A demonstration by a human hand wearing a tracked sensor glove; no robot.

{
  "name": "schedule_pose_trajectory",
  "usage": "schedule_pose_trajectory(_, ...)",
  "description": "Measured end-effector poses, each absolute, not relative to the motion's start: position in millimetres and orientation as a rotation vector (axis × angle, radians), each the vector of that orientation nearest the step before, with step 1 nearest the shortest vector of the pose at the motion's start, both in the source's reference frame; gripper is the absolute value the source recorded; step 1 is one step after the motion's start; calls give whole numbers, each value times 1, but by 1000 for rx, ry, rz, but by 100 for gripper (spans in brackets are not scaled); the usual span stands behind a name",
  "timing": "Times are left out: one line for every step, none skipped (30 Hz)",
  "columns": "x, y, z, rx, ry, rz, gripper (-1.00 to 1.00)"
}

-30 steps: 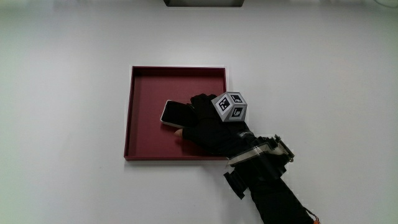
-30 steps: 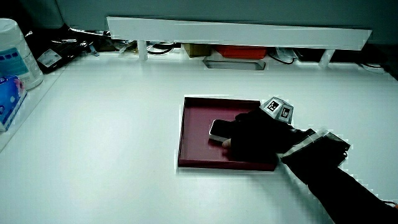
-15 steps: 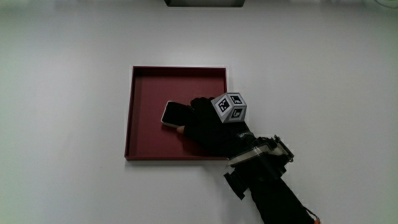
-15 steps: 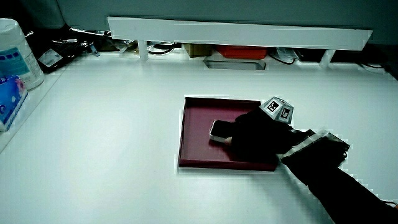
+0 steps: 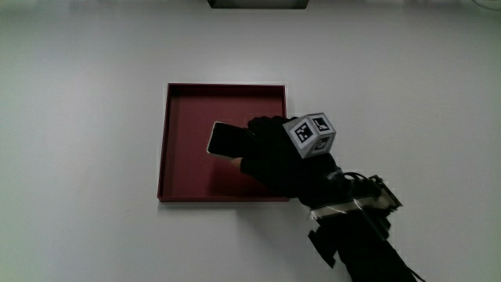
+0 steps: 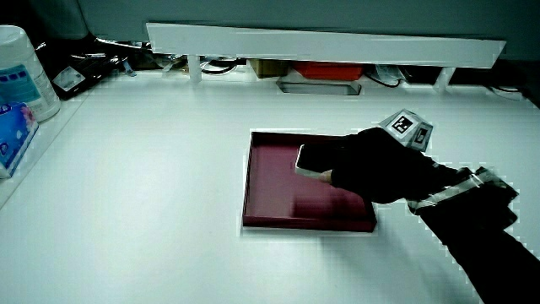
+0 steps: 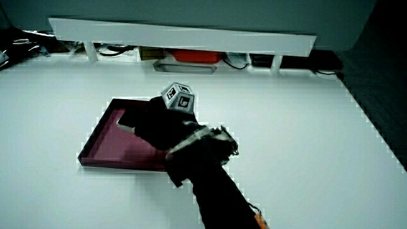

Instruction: Pick eraser

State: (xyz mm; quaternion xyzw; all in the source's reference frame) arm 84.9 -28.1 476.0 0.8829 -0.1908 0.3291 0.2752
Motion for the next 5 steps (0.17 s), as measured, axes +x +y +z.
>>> schedule_pose_trajectory(89, -27, 473, 2380, -543, 923, 100)
schedule_pose_trajectory(94, -25, 470, 2387, -573, 962, 100)
schedule_pose_trajectory(98, -24, 467, 2393, -603, 1002, 100)
schedule_pose_trajectory(103, -22, 464, 2398, -634, 1041, 100)
schedule_pose_trajectory(107, -21, 461, 2402, -664, 1080, 100)
